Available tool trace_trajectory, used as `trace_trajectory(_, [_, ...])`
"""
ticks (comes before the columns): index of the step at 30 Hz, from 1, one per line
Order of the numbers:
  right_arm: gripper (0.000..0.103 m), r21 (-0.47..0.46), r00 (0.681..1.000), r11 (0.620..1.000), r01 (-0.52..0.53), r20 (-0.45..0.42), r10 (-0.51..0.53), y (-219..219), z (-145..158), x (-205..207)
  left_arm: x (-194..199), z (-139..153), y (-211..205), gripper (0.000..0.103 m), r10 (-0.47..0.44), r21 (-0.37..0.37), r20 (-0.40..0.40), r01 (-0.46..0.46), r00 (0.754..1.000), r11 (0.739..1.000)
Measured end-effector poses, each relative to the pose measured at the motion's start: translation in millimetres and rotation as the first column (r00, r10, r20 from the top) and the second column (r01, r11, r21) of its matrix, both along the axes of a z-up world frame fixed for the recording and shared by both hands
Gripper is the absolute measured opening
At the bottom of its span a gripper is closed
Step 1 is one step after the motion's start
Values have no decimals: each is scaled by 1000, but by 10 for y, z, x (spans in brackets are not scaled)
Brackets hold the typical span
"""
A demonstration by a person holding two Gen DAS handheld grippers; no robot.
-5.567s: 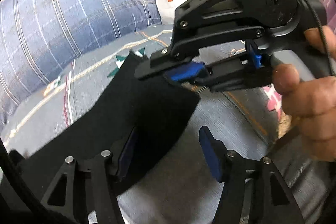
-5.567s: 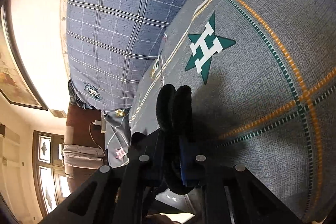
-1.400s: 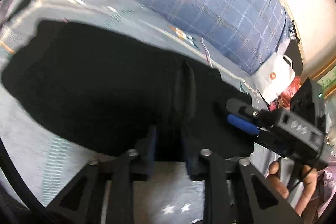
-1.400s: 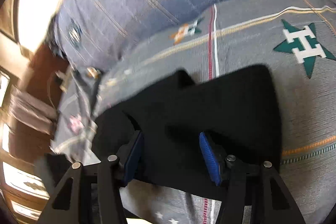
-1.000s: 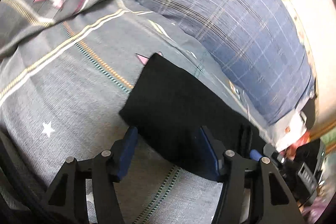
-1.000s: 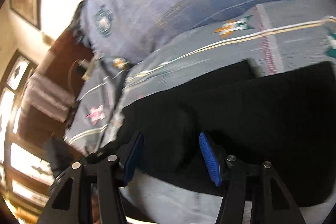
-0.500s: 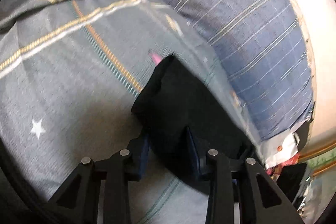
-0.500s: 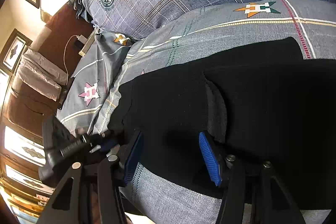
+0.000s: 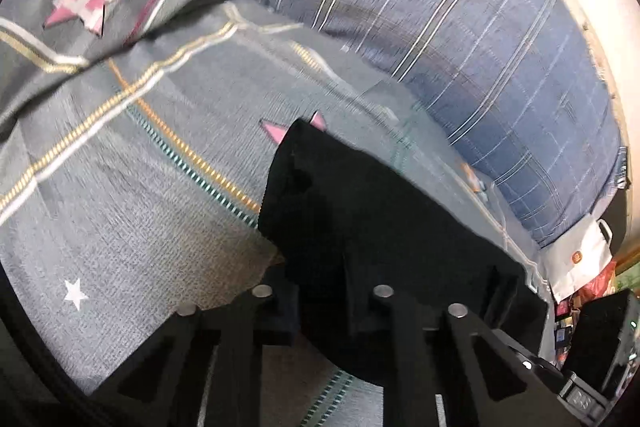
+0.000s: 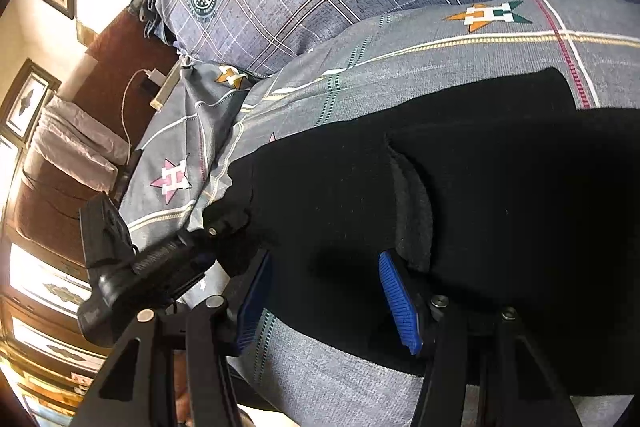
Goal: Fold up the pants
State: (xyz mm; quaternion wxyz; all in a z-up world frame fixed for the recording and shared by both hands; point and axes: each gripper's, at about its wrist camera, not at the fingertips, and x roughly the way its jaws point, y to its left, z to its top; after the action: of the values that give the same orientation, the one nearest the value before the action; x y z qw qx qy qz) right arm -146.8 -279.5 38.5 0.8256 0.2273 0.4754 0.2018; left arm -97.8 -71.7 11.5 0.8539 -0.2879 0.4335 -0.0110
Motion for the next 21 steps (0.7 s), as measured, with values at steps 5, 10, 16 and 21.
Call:
trace_trajectory(5, [59, 124, 999, 991, 47, 5, -48, -244, 166, -40, -234, 476, -151, 16, -41, 91, 142, 29, 989, 995])
trace_trajectory(10, [59, 233, 985, 960, 155, 42, -169, -790, 424, -147, -402, 1035, -667, 15, -165, 243, 286, 95, 944, 965])
trace_trajectory(16, [71, 337, 960, 908, 251, 37, -279, -1454, 635, -341, -503, 1241, -1528, 15, -382, 387, 332, 245, 862, 889])
trace_trajectory(21, [72, 365, 932, 868, 336, 5, -362, -1861, 613, -491, -456, 818, -2363, 15, -602, 469, 223, 458, 766, 756])
